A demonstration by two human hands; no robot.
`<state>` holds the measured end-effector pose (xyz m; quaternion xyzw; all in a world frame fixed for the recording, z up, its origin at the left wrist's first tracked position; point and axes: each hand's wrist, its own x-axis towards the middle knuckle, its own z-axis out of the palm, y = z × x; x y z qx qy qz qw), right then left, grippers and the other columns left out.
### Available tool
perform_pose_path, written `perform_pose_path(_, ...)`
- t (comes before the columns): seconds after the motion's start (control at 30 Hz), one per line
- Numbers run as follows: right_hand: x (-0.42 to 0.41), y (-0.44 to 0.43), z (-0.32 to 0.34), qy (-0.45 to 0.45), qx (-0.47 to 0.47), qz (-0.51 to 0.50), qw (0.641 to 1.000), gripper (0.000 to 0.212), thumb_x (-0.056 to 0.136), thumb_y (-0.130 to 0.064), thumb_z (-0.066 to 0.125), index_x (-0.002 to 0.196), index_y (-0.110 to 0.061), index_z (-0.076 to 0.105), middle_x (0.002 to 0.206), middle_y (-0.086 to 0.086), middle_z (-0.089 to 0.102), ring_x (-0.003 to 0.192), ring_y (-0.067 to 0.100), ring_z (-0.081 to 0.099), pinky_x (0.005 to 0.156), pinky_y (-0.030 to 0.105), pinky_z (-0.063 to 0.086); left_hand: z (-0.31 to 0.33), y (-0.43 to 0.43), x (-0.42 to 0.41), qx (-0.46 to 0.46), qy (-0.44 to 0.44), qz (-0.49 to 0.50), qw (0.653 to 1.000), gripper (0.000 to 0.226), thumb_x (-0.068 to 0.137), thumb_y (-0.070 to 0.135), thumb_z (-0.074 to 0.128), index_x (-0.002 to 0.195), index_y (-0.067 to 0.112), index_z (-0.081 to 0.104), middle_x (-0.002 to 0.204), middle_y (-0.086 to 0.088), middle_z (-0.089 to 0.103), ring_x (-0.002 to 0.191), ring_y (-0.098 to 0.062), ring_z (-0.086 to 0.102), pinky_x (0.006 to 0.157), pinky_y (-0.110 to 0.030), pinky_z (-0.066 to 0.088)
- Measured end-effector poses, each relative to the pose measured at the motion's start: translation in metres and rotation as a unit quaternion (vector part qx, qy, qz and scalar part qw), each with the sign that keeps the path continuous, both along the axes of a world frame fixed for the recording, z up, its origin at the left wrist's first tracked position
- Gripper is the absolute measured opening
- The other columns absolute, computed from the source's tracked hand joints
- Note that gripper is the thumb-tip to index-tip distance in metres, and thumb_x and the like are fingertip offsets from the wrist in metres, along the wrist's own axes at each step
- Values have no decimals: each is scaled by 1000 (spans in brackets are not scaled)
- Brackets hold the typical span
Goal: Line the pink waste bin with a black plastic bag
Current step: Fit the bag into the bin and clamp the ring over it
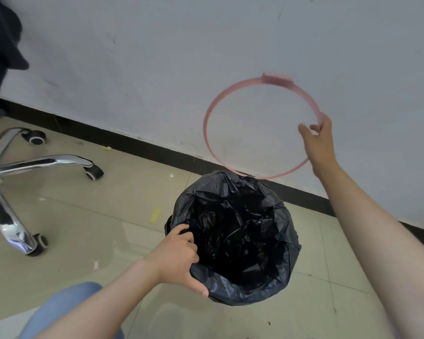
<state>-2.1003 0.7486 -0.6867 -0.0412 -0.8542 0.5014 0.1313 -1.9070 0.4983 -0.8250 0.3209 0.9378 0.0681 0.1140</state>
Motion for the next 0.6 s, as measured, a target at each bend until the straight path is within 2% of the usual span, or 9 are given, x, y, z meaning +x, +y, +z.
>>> perform_pose_path(0.07, 31, 1, 4, 36, 47, 29, 998, 56, 92, -19, 52, 141, -13, 25, 141, 8, 36, 119, 20, 42, 100, 30, 34, 4, 2, 0, -1, -9, 0, 1000, 94, 52, 84, 25, 86, 9, 70, 83, -3, 67, 98, -18, 48, 114, -35, 3)
perform_pose_path(0.17, 84, -6, 15, 132, 157, 109, 973, 57, 88, -26, 50, 138, -6, 31, 140, 16, 40, 122, 22, 42, 107, 42, 34, 4, 5, 1, -18, -15, 1, 1000, 95, 51, 85, 22, 84, 9, 70, 82, -3, 67, 97, -18, 48, 115, -35, 6)
perform_pose_path(0.23, 119, -21, 17, 191, 297, 201, 914, 60, 82, -36, 44, 133, -6, 36, 131, 22, 50, 116, 33, 49, 97, 51, 42, 4, 6, 1, -31, -14, -1, 999, 97, 52, 85, 19, 86, 10, 70, 86, -3, 67, 99, -19, 47, 115, -37, 7)
perform_pose_path(0.3, 148, -35, 0, 226, 422, 276, 833, 51, 86, -45, 39, 128, -16, 38, 120, 19, 61, 101, 33, 59, 83, 46, 52, 3, 4, 2, -43, -5, -1, 999, 97, 55, 85, 20, 98, 11, 67, 99, -3, 64, 107, -21, 45, 116, -38, 7)
perform_pose_path(0.37, 170, -44, -23, 223, 472, 314, 793, 36, 93, -39, 37, 123, -20, 43, 106, 14, 67, 82, 32, 66, 66, 41, 57, 5, 1, 6, -22, 19, 19, 999, 92, 62, 81, 31, 117, 13, 57, 123, -6, 56, 123, -27, 38, 115, -37, 8)
perform_pose_path(0.4, 179, -46, -34, 215, 489, 323, 781, 34, 90, -32, 48, 121, -19, 47, 99, 13, 68, 73, 29, 66, 58, 37, 55, 6, -1, 11, -1, 20, 42, 999, 92, 63, 79, 35, 127, 14, 48, 134, -8, 48, 130, -29, 33, 114, -38, 10)
perform_pose_path(0.47, 194, -44, -54, 180, 495, 332, 782, 36, 83, -28, 58, 118, -18, 54, 91, 7, 69, 66, 23, 65, 49, 30, 52, 8, -8, 23, 14, 62, 75, 995, 96, 68, 82, 25, 138, 16, 32, 143, -12, 42, 137, -31, 27, 114, -37, 11)
perform_pose_path(0.53, 207, -43, -66, 141, 464, 318, 815, 41, 85, -39, 43, 118, -17, 58, 95, 1, 70, 73, 18, 66, 54, 29, 54, 8, -19, 38, -23, 31, 123, 992, 97, 75, 80, 7, 139, 13, 32, 136, -15, 51, 138, -32, 21, 110, -34, 10)
perform_pose_path(0.6, 213, -42, -78, 129, 486, 295, 812, 47, 84, -45, 37, 117, -19, 58, 88, -4, 70, 71, 15, 63, 56, 25, 52, 5, -29, 44, -32, -5, 136, 990, 92, 79, 75, 4, 140, 10, 31, 136, -11, 47, 142, -30, 4, 111, -32, 1)
